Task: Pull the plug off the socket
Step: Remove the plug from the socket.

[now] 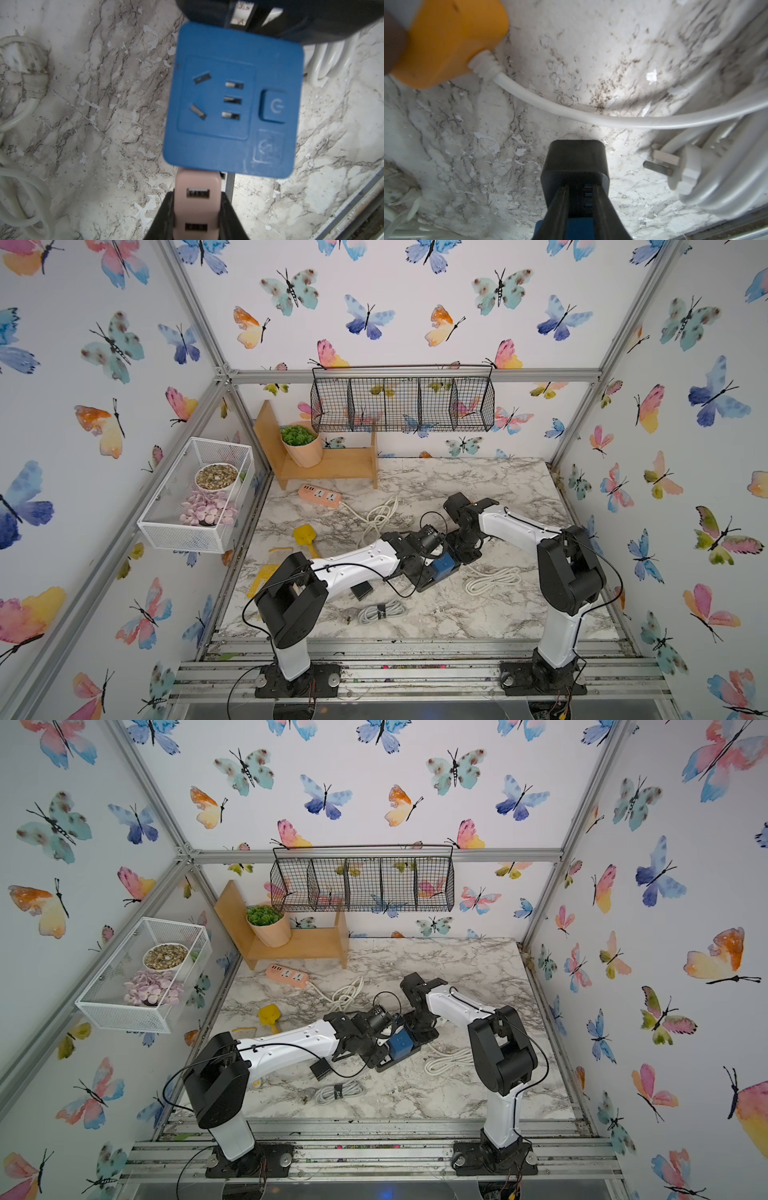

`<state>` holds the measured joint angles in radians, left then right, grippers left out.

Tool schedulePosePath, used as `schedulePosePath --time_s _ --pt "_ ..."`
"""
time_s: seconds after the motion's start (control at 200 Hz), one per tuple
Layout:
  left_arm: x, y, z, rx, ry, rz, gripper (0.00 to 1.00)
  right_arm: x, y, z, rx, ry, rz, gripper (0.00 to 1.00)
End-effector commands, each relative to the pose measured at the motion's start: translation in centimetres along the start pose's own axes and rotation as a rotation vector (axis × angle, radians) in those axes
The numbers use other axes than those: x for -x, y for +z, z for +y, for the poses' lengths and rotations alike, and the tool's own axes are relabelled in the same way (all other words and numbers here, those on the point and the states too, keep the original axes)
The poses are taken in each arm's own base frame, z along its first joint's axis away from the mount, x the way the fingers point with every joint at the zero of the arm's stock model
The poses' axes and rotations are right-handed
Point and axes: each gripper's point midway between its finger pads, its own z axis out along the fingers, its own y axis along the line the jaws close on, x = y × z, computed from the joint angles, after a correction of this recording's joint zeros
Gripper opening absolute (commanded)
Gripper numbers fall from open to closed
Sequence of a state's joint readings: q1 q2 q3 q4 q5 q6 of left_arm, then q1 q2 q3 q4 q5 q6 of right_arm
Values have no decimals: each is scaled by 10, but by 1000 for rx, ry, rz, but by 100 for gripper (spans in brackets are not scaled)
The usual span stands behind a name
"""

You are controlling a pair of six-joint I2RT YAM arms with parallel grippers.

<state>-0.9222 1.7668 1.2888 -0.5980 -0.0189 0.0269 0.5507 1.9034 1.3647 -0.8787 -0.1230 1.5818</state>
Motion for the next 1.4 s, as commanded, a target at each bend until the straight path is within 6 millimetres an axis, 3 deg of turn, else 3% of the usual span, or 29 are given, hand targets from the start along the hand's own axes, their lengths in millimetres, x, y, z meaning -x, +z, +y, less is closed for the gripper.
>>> schedulePosePath --time_s 0.0,0.255,0.496,0.676,0.846,0.981,1.211,1.396 --pt "24 -11 13 -20 -58 -60 0 2 37 -37 -179 16 -35 25" --pt "29 -14 44 157 -68 -64 0 2 38 -38 -183 21 -40 25" --pt "36 -31 25 165 19 -116 0 2 37 -36 -182 22 -39 25" --pt "32 -27 20 156 25 -116 0 3 37 -35 -183 22 -42 25" --pt "34 -24 23 -15 -85 -92 0 3 37 -35 -186 19 -46 25" --pt "37 -25 30 27 -76 -96 0 4 38 -37 -192 17 -48 25" --pt "32 -24 25 190 38 -80 0 4 38 -33 -187 17 -50 25" --pt "30 -21 21 169 22 -77 0 3 39 -36 -191 20 -47 25"
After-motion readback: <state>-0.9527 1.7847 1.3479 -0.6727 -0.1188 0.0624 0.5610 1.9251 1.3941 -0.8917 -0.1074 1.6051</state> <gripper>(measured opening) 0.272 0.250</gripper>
